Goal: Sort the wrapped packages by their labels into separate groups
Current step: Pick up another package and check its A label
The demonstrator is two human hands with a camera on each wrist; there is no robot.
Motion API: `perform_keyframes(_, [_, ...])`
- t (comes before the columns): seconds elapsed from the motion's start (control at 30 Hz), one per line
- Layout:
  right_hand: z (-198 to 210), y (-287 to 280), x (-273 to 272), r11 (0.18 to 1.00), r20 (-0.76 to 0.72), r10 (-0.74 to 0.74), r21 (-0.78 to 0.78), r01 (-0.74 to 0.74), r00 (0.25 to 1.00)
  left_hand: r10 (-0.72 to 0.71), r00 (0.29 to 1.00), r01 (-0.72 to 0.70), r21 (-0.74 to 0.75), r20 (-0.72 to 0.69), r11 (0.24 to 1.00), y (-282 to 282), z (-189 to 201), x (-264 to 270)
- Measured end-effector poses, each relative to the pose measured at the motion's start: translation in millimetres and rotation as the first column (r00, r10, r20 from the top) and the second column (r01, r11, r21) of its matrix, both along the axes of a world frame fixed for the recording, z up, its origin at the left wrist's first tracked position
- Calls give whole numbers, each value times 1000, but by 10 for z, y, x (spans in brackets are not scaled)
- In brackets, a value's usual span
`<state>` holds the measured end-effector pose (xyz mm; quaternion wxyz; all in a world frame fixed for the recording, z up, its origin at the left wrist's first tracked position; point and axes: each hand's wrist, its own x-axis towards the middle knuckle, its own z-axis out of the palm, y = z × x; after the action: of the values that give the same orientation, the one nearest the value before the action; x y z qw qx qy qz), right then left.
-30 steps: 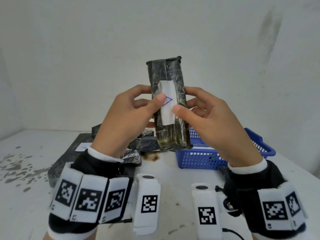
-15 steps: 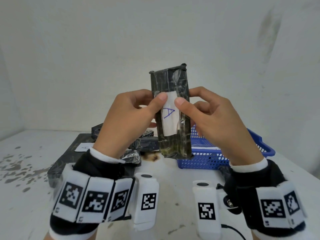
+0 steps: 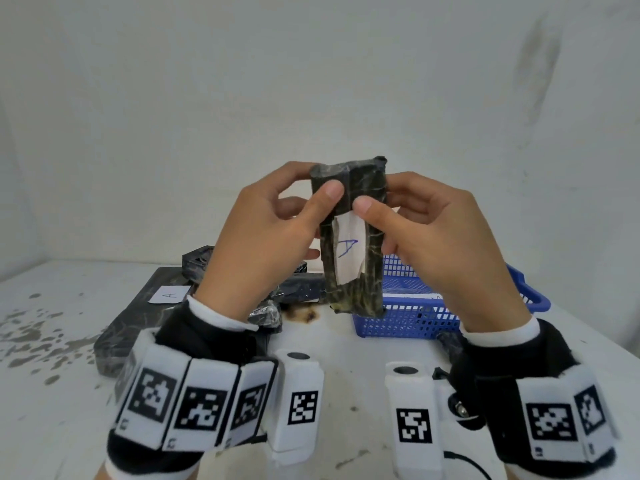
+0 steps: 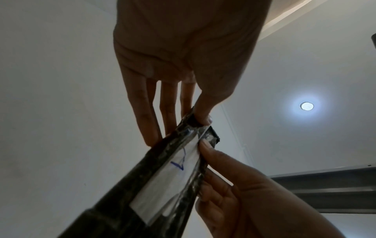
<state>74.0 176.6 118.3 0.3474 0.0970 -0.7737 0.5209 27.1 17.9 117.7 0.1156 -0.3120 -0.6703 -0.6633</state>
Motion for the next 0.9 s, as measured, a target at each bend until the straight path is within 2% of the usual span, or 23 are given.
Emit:
perform_keyframes(0.57, [37, -34, 46, 993, 3, 58, -104, -57, 998, -62, 998, 62, 96, 1, 993, 39, 31, 68])
perform_keyframes(0.8, [34, -15, 42, 995, -31, 68, -66, -70, 997, -84, 996, 86, 98, -29, 991, 35, 35, 75])
perform_keyframes(0.9, [25, 9, 50, 996, -36, 77, -51, -79, 996, -97, 995, 94, 90, 27, 992, 26, 38, 73])
